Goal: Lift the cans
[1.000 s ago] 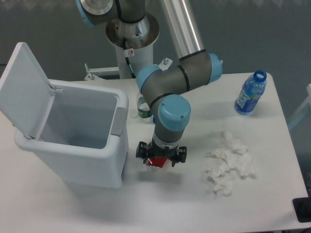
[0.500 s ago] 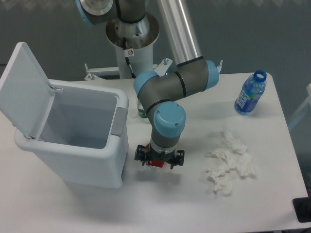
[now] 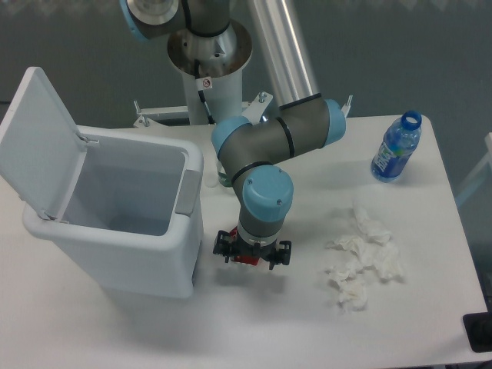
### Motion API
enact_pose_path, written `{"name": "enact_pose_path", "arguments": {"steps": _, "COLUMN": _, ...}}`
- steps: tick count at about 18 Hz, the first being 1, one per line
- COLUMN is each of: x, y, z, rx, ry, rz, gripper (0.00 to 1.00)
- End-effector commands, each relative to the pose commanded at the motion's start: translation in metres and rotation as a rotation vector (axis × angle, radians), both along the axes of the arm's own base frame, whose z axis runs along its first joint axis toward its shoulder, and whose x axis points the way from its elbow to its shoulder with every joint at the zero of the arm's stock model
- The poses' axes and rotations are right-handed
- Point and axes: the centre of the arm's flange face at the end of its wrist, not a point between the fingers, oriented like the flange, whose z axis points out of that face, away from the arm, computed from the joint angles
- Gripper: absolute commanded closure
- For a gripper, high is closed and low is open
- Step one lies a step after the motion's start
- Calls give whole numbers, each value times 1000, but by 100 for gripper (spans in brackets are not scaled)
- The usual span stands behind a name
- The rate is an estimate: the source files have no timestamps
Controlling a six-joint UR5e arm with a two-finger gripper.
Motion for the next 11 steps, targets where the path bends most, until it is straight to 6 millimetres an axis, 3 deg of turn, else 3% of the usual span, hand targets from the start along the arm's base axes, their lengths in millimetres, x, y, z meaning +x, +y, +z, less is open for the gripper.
{"name": "enact_pose_path", "arguments": {"steps": 11, "x": 9, "y": 7, "z": -9, "rx": -35, "ry": 14, "rz": -23, "gripper": 0}}
